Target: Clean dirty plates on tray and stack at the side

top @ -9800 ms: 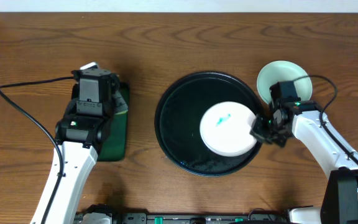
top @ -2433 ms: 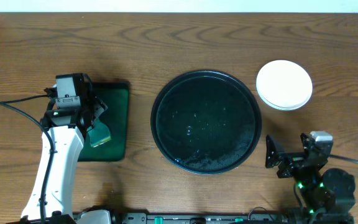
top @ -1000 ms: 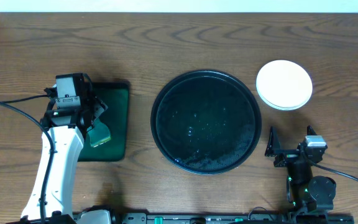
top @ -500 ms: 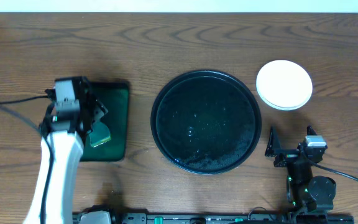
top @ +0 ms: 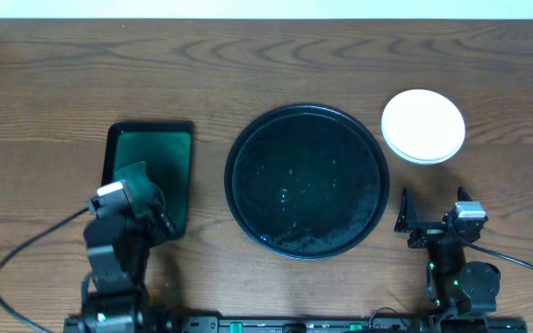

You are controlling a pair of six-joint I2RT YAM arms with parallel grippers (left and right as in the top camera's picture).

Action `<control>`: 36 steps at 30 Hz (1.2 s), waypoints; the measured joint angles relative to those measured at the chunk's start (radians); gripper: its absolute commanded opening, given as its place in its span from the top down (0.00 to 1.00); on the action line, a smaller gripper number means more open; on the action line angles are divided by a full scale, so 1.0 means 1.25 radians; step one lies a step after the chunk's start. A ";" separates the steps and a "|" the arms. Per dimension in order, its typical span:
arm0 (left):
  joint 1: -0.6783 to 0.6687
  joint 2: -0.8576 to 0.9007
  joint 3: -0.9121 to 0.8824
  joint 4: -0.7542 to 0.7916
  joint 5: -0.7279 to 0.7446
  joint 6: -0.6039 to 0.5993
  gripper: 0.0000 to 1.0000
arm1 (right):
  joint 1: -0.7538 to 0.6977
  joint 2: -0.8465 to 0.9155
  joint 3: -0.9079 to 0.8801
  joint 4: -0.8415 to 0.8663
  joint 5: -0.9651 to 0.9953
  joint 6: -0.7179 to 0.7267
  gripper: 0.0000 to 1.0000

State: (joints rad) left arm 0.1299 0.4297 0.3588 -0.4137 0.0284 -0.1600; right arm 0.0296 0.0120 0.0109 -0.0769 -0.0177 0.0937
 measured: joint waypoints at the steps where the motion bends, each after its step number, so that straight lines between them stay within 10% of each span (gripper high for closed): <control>1: 0.000 -0.030 -0.028 0.034 0.001 0.003 0.19 | 0.000 0.000 0.000 0.000 0.000 0.000 0.01; 11: -0.035 -0.323 -0.213 0.172 0.009 0.012 0.19 | 0.000 -0.001 -0.001 0.003 0.000 0.000 0.01; 36: -0.065 -0.336 -0.273 0.310 0.035 0.048 0.18 | 0.000 -0.001 -0.001 0.003 0.000 0.000 0.01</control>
State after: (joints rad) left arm 0.0483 0.0101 0.0174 -0.0257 0.0727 -0.0998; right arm 0.0296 0.0109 0.0097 -0.0734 -0.0177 0.0937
